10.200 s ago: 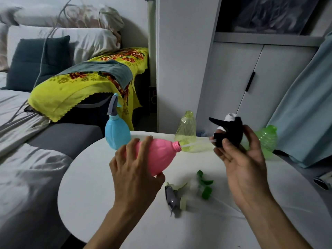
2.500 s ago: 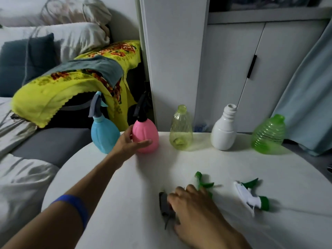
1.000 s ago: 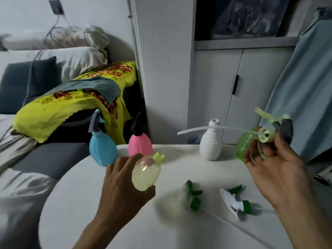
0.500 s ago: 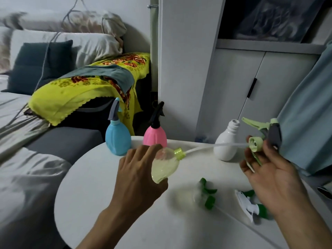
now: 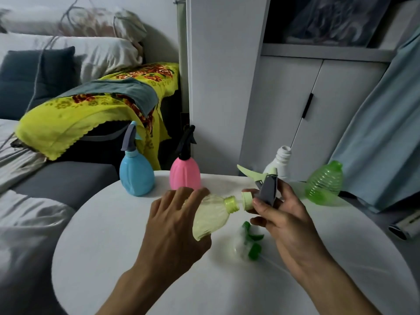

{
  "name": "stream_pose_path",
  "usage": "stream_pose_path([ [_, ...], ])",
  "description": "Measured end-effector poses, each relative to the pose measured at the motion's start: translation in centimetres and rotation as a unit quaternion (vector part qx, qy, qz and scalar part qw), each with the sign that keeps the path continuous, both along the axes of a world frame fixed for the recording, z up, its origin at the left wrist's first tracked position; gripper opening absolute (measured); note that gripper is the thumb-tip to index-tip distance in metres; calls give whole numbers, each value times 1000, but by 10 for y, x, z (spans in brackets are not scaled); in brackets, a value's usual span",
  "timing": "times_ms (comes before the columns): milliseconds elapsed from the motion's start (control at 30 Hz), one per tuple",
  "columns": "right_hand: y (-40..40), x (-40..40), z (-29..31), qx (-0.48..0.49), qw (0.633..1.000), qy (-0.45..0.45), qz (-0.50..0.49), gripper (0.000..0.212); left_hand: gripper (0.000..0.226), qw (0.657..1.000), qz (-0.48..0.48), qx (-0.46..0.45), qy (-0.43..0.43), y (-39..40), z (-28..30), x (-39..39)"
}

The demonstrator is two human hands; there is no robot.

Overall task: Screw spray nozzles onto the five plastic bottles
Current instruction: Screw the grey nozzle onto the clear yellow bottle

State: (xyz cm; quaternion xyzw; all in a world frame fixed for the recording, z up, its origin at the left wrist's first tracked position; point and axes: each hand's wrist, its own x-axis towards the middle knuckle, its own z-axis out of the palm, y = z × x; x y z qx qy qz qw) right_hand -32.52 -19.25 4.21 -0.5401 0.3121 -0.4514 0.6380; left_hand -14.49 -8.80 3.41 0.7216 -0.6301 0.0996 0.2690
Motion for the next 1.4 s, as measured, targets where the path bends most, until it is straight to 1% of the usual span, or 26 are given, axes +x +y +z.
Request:
stream_pose_path([
  [100, -2, -4, -2, -21, 999, 23, 23, 42, 82, 1000, -5, -6, -7, -1, 0, 0],
  [267, -4, -9, -4, -75, 994, 53, 64, 48, 81, 1000, -16, -8, -13, -2, 2, 2],
  [400, -5, -12, -1, -111, 989, 48, 86, 54, 80, 999, -30, -17, 3, -2, 2, 2],
  [500, -4, -12, 2, -109, 990, 11, 90, 56, 79, 998, -46, -30, 15, -2, 3, 0],
  [633, -2, -10, 0, -99, 990, -11, 105, 68, 82, 998, -49, -16, 19, -1, 6, -1],
  [800, -5, -10, -2, -116, 986, 5, 120, 64, 80, 999, -43, -14, 30, 2, 10, 1],
  [967, -4, -7, -3, -157, 980, 38, 117, 62, 80, 1000, -24, 16, -11, 6, 11, -1],
  [1067, -3, -6, -2, -153, 980, 24, 122, 61, 80, 1000, -26, 14, -4, 6, 12, -1],
  [1233, -2, -6, -3, -131, 984, -4, 123, 68, 81, 1000, -24, -4, 11, 8, 12, -3],
  [1300, -1, -5, -2, -125, 985, -13, 118, 68, 81, 999, -31, -9, 38, 11, 9, -7],
  [1333, 0, -4, 0, -119, 986, -22, 113, 66, 80, 997, -40, -9, 69, 12, 7, -10],
  [1400, 1, 1, 2, -101, 990, -40, 93, 60, 77, 985, -50, 1, 167, 16, 5, -20],
])
